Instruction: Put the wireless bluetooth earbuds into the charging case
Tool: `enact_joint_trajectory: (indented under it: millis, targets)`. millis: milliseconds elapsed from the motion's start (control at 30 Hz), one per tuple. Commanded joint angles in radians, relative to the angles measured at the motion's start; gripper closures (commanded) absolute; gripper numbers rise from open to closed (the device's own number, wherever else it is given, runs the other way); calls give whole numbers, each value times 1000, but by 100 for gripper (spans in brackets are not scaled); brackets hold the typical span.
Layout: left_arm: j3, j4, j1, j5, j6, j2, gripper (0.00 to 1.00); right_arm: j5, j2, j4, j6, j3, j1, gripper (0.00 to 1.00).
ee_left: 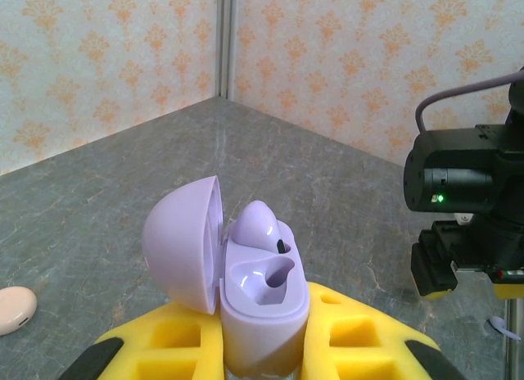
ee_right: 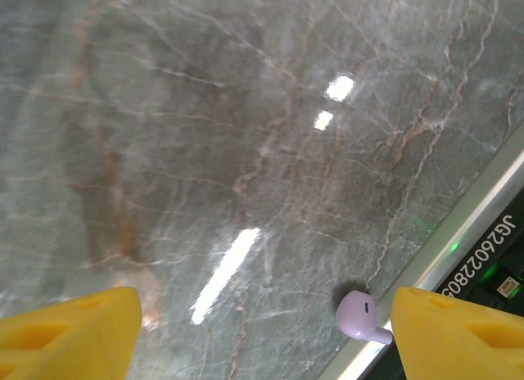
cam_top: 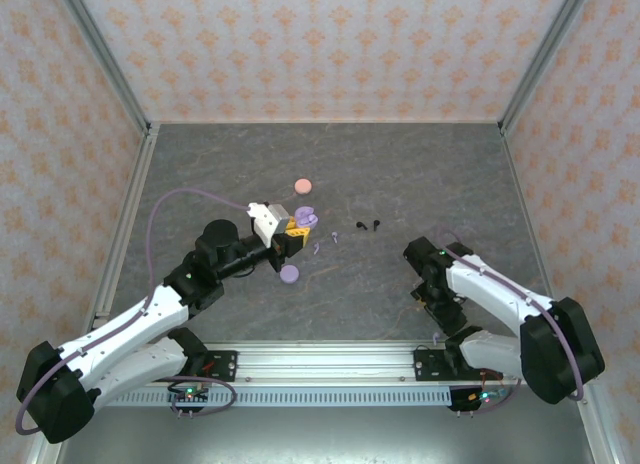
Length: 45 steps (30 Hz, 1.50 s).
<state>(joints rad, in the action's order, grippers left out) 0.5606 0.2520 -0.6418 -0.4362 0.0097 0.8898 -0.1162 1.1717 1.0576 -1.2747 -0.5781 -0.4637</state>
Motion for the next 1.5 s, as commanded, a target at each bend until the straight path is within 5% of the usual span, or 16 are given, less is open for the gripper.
enact_joint_trajectory:
  millis: [0,900,1167,1467]
  targets:
    - [7,6,-6,14,24,-6,100,-25,6,-2,-64,44,7,20]
    - [53,3,-5,-2,24,46,100,-129,88,-189,-73,94,6,27]
    - [58,6,-6,-11,24,58,100,-31,26,-12,-75,20,5,26]
    - [48,11,-6,-9,24,55,100,-117,-51,-52,-127,121,5,22]
